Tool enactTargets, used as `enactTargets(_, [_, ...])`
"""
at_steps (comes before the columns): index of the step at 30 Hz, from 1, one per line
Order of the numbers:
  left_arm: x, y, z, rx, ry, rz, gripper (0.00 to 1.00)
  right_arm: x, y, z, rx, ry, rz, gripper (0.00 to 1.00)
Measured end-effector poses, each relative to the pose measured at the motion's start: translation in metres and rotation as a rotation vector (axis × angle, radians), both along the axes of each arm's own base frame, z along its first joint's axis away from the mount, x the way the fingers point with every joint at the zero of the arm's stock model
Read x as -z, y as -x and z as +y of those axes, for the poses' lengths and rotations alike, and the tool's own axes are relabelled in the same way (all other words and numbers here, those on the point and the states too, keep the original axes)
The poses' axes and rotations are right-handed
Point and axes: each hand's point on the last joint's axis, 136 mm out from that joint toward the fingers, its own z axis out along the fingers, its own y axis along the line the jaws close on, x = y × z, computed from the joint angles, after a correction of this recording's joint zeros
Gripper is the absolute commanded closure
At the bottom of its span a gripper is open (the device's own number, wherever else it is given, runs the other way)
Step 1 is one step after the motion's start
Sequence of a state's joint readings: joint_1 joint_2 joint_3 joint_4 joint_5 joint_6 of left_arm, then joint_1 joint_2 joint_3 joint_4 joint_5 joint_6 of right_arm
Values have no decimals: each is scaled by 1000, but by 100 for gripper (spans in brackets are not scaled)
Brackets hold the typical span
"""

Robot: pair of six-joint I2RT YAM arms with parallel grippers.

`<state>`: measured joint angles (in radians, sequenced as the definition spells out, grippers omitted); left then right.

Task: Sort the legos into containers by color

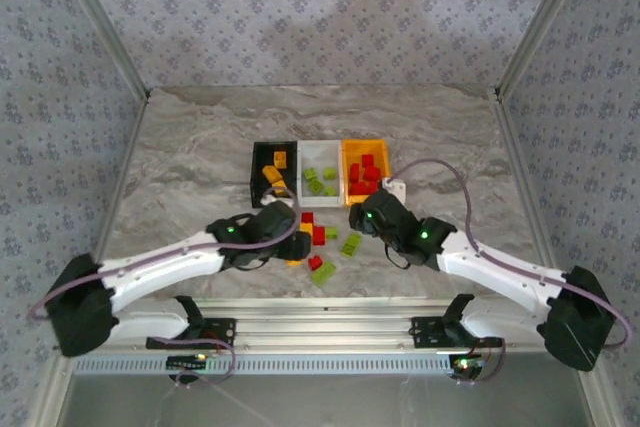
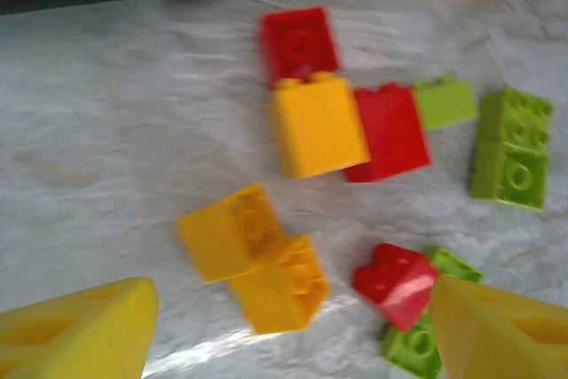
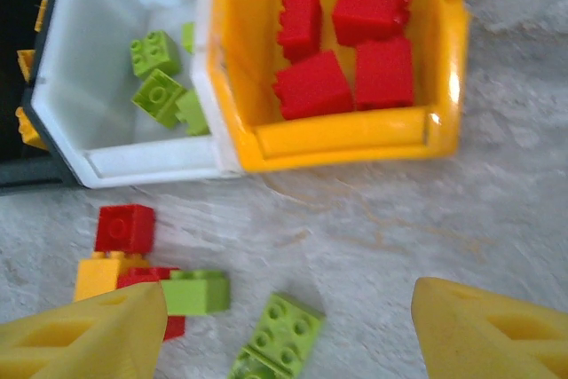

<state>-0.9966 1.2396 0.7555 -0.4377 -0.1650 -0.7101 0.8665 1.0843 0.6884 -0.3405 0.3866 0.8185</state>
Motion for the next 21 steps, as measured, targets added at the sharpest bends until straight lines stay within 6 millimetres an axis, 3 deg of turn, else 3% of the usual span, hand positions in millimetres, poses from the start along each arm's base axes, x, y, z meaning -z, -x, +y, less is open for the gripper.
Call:
enactTargets(4, [14,6,-33,103,-70,6,26,1,12,-18,39,-30,-9,25])
enactTargets(8, [31,12,-46,165,-152,15,30,-1,20,-31,72,-58,-25,25])
enactTargets(15, [44,21,-47,209,-232,26,32,-10,23,-40,98,-80,-46,25])
enactTargets(21, [54,27,-45,230,-278,45,39,-8,24,-42,104,-71,-41,25])
